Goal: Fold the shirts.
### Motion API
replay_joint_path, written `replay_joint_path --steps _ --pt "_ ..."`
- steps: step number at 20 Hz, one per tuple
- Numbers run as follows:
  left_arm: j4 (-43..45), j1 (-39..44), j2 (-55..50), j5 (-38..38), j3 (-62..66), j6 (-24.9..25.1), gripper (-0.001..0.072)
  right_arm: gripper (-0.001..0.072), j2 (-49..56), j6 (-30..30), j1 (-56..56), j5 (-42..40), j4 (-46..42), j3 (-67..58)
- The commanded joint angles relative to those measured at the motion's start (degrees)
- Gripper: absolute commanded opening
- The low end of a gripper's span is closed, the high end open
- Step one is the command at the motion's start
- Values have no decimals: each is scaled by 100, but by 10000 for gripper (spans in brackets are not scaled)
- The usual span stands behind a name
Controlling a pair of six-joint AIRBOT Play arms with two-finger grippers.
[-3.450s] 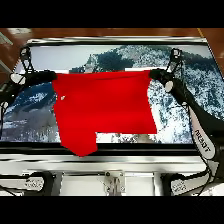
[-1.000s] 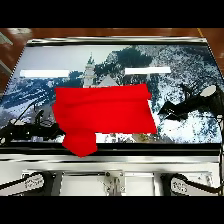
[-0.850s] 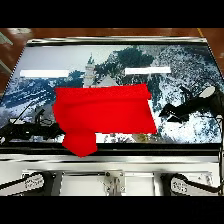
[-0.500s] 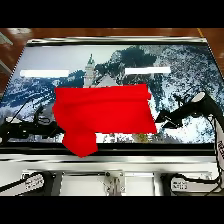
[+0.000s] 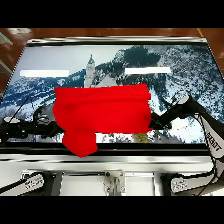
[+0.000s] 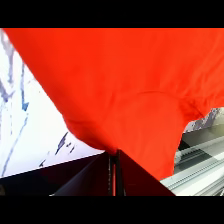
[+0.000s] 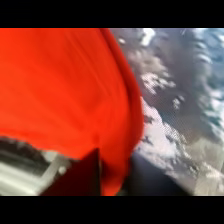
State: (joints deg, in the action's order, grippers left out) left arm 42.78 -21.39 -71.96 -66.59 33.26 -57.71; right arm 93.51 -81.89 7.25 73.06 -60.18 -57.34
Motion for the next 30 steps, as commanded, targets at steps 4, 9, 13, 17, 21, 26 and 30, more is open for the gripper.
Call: replay_joint_path --steps 4,9,13,17,21,26,30 --pt "2 -2 116 -85 546 433 43 60 -538 643 -219 -11 166 -70" --pt "-249 4 372 -175 1563 387 43 59 -1268 647 -424 -1589 310 -345" --pt "-634 4 262 610 2020 415 43 59 -1102 649 -892 -3340 260 -715" --pt "-1080 42 -466 916 2852 457 43 58 -280 551 -997 -3836 271 -1617" --pt "-1207 271 -1703 975 3928 404 43 59 752 280 -997 -3836 273 -2555" --pt "-1582 323 -3051 1191 5097 -42 43 59 1609 -118 -997 -3818 293 -3303" --pt "-1578 468 -3578 1045 5250 -708 61 101 1731 -166 -994 -3414 409 -3318"
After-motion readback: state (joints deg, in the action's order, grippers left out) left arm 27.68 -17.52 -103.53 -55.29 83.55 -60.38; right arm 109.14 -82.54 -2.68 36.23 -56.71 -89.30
